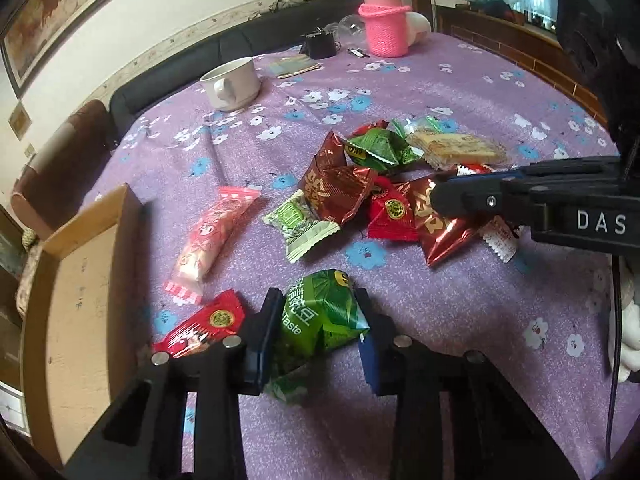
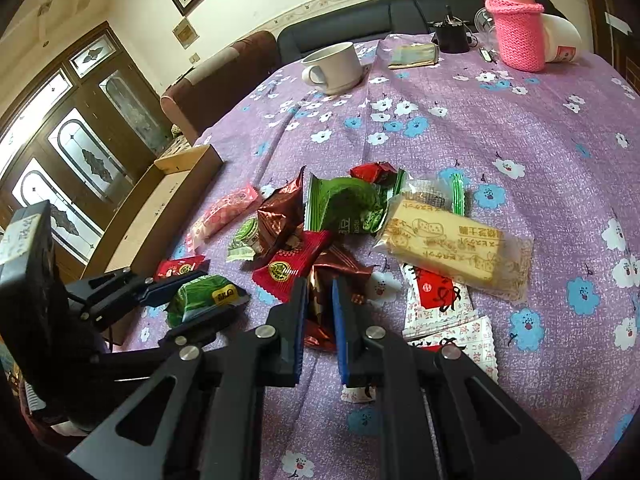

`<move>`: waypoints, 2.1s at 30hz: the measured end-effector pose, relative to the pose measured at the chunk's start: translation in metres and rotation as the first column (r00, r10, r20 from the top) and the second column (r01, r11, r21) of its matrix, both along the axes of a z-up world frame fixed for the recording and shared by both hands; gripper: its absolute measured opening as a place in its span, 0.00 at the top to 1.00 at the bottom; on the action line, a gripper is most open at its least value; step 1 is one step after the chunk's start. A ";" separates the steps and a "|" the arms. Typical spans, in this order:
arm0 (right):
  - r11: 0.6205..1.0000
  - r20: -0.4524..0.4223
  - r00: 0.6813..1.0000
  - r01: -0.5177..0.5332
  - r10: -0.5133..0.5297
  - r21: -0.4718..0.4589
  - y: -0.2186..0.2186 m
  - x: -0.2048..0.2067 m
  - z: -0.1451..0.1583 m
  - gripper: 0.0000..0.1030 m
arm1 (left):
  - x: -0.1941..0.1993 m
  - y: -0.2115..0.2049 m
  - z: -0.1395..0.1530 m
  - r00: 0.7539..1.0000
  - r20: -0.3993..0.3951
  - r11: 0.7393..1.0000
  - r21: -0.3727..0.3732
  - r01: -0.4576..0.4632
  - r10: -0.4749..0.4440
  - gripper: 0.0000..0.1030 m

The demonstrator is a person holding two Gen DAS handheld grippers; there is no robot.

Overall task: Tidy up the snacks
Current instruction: 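Release the green packet into the tray with the left gripper while the right drops a green candy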

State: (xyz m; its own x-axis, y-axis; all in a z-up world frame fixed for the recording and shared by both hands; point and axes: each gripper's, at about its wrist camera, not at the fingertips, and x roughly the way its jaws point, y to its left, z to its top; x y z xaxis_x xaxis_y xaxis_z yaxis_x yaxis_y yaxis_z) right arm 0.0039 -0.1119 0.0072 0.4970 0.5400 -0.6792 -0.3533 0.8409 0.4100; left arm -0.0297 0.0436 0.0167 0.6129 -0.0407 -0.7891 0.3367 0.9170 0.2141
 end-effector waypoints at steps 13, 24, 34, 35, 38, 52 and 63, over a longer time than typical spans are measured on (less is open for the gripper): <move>1.000 0.056 0.998 0.018 -0.018 0.007 0.005 -0.016 0.007 0.86 | -0.046 0.017 0.043 0.984 0.169 0.998 0.010 -0.058 0.056 0.67; 0.992 0.161 0.986 -0.052 0.034 0.114 0.021 -0.073 0.081 0.86 | -0.080 0.129 0.094 0.966 0.159 0.923 -0.360 -0.134 0.203 0.67; 0.992 0.070 0.996 -0.069 0.062 0.106 0.052 -0.056 0.077 0.85 | -0.093 0.212 0.082 0.945 0.067 0.802 -0.549 -0.233 0.320 0.67; 0.994 0.039 0.998 -0.053 0.049 0.099 0.050 -0.049 0.068 0.84 | -0.094 0.216 0.081 0.945 0.065 0.796 -0.559 -0.232 0.321 0.67; 0.992 -0.031 0.998 -0.052 0.056 0.118 0.051 -0.038 0.048 0.82 | -0.095 0.223 0.077 0.945 0.055 0.777 -0.587 -0.229 0.321 0.67; 0.938 0.013 0.958 -0.277 0.286 -0.210 0.167 -0.042 0.007 0.52 | -0.099 0.226 0.069 0.948 0.072 0.795 -0.566 -0.217 0.310 0.66; 0.957 0.029 0.963 -0.264 0.269 -0.122 0.138 -0.058 0.024 0.92 | -0.096 0.247 0.062 0.935 0.059 0.775 -0.580 -0.252 0.349 0.66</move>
